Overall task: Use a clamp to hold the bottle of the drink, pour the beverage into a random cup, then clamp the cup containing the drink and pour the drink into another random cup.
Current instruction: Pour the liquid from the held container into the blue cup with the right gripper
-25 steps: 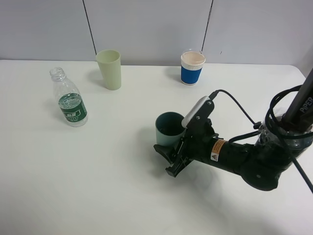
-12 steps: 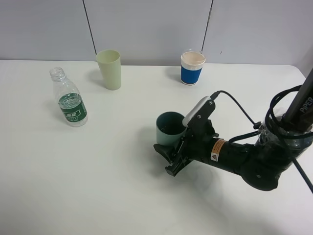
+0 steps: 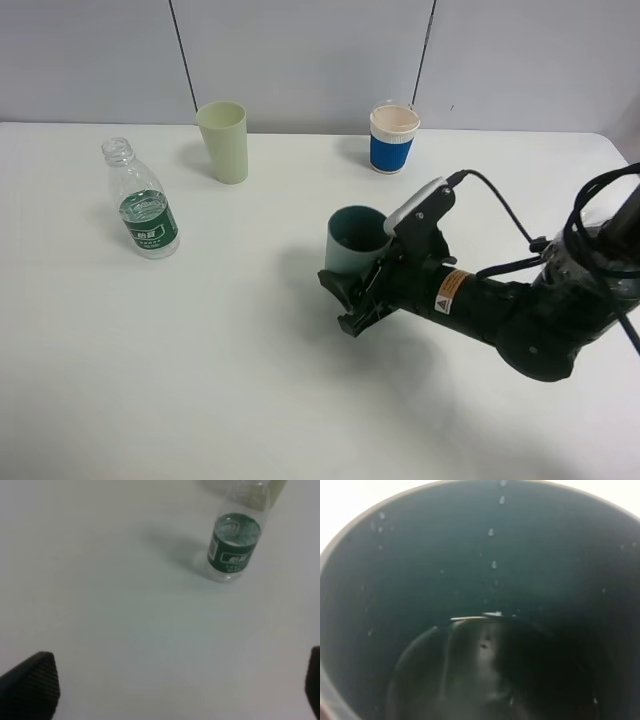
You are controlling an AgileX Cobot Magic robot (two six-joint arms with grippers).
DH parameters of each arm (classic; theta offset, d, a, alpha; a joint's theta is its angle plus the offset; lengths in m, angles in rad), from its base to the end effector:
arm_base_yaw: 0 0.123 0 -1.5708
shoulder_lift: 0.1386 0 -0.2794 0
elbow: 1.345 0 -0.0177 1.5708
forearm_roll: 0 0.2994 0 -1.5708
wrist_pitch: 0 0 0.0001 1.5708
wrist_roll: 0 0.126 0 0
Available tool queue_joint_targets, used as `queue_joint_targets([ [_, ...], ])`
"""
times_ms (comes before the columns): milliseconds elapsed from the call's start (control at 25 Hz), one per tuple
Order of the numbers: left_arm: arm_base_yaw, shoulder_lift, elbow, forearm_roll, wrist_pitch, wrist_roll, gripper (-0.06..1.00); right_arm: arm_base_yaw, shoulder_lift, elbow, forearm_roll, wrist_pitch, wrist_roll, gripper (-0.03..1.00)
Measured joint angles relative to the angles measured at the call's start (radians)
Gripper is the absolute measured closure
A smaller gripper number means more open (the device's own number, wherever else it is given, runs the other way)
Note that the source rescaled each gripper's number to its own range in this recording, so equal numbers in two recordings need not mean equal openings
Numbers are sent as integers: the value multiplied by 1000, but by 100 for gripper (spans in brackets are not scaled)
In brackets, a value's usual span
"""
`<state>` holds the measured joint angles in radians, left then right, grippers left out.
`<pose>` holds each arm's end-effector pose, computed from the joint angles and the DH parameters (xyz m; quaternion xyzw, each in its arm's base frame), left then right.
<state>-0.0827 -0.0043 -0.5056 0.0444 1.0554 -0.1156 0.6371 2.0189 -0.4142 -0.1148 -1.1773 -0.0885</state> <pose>0.0738 -0.0012 0.2876 -0.0149 0.8489 -0.0302 0.5275 0.2383 0.1929 0.0155 -0.3347 0.7450 0.1855 0.5464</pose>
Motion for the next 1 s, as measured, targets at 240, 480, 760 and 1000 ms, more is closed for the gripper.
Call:
queue_joint_targets([
  [240,0,0,0,0,0,0,-5,0,-133,1,142,88,-27,97],
  [480,0,0,0,0,0,0,-5,-81,-261,3,206,247,-53,97],
  [760,0,0,0,0,0,0,-5,-233,-375,4,208,400,-53,97],
  [1000,0,0,0,0,0,0,-5,-380,-452,-2,190,519,-53,97],
])
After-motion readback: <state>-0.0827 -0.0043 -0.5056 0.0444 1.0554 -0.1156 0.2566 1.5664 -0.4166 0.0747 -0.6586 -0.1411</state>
